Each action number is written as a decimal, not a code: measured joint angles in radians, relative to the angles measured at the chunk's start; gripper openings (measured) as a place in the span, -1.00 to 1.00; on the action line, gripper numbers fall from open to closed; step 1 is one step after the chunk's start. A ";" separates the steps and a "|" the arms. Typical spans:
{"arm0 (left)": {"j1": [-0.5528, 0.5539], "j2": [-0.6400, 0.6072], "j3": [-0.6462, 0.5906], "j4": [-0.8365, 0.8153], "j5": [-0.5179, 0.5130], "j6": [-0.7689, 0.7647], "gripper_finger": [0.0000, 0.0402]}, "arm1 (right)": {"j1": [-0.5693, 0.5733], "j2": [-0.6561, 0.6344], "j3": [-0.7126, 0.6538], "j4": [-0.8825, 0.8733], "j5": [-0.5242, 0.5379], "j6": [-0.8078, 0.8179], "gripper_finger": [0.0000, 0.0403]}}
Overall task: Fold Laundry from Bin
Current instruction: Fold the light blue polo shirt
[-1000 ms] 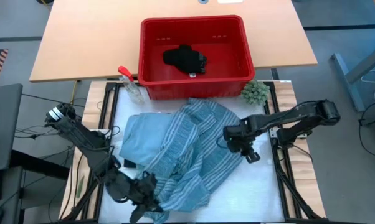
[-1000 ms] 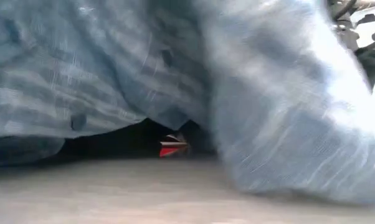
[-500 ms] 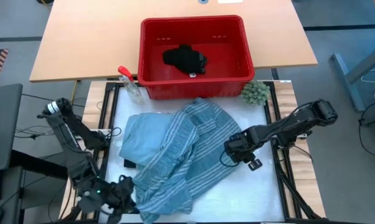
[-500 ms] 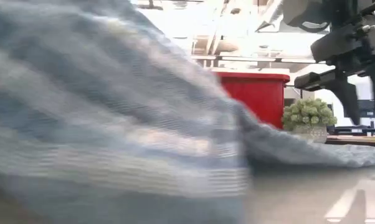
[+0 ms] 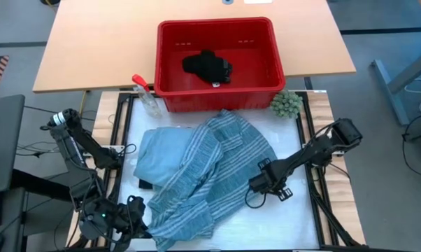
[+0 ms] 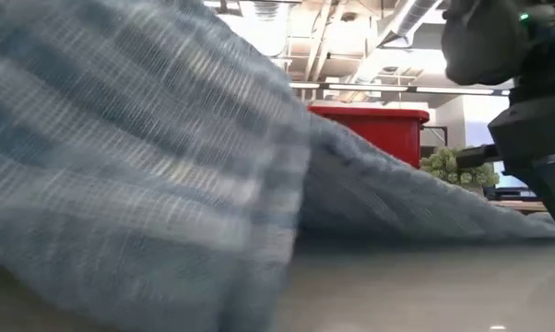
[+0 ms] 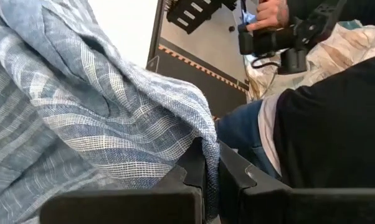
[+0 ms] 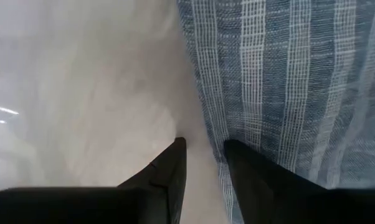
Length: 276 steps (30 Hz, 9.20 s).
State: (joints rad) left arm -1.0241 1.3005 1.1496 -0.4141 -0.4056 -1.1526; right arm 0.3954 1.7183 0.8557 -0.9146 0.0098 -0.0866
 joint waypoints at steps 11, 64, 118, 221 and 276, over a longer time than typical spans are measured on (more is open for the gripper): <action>0.003 -0.007 0.000 0.064 -0.042 0.047 -1.00 | 0.083 -0.076 0.045 -0.052 0.065 0.145 -0.91; 0.309 -0.541 0.000 0.874 -0.794 1.408 -1.00 | -0.165 -0.089 0.297 0.845 0.103 0.327 0.07; 0.309 -0.540 0.001 0.703 -0.254 0.993 -1.00 | -0.215 -0.608 0.460 0.191 -0.063 0.380 -0.91; 2.172 0.409 1.205 1.019 1.295 0.153 -1.00 | -0.798 -0.665 1.077 0.182 -0.138 -0.095 -0.91; -0.079 -0.112 -0.131 0.303 0.072 -0.432 -1.00 | -0.794 -1.108 0.334 0.057 -0.941 0.699 -0.91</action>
State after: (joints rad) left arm -1.1026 1.1886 1.0184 -0.1110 -0.3336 -1.5844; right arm -0.3986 0.6106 1.1895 -0.8574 -0.9309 0.6128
